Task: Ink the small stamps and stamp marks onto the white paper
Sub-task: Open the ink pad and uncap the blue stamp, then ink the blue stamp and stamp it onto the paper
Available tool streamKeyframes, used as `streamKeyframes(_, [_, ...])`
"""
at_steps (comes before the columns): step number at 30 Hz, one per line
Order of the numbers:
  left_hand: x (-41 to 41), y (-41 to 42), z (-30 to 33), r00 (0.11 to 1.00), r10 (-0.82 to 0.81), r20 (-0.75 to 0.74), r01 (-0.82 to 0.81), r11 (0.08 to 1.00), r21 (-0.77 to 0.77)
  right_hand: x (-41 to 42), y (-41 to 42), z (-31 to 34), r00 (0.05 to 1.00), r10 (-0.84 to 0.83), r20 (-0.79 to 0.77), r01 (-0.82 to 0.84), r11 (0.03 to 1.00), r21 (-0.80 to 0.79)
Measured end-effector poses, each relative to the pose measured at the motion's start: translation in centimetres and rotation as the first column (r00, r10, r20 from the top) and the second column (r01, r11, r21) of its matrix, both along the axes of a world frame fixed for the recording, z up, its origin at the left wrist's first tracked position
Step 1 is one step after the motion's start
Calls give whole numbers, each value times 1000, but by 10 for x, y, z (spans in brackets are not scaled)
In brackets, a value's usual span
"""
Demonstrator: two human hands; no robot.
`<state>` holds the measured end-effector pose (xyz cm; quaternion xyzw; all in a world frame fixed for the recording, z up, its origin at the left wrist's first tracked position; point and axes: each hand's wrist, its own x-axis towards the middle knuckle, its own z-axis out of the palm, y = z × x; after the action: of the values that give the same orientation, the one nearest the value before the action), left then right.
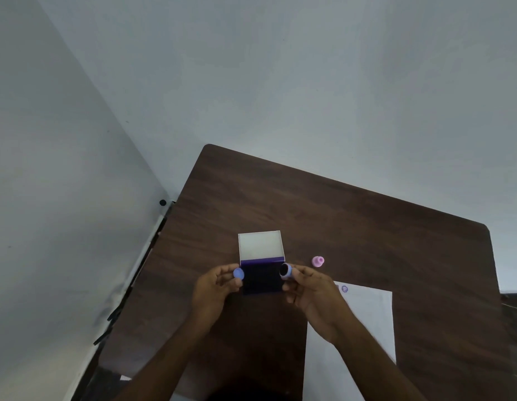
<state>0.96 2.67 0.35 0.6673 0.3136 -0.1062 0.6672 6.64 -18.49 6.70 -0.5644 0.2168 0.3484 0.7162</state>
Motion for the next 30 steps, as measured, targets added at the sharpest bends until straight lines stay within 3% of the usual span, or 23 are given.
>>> streamKeyframes(3, [-5,16,-15,997,-82,-16,83,967,242,0,0,1,1000,14,-5,-13,997,71])
streamKeyframes(10, [-1,31,-34,997,-81,-15,80,913,399,-2,0,1,999,-1,-53,8,989,148])
streamKeyframes(16, [-3,38,-53,975,-219,26,140,707,693,-3,1,4,993,-45,-113,71,969,237])
streamKeyframes(25, [-3,44,-62,963,-268,-38,217,681,699,-2,3,6,986,-52,-161,93,962,257])
streamKeyframes(30, [0,32,-33,991,-120,53,70,825,561,-3,3,10,982,-68,-176,125,932,341])
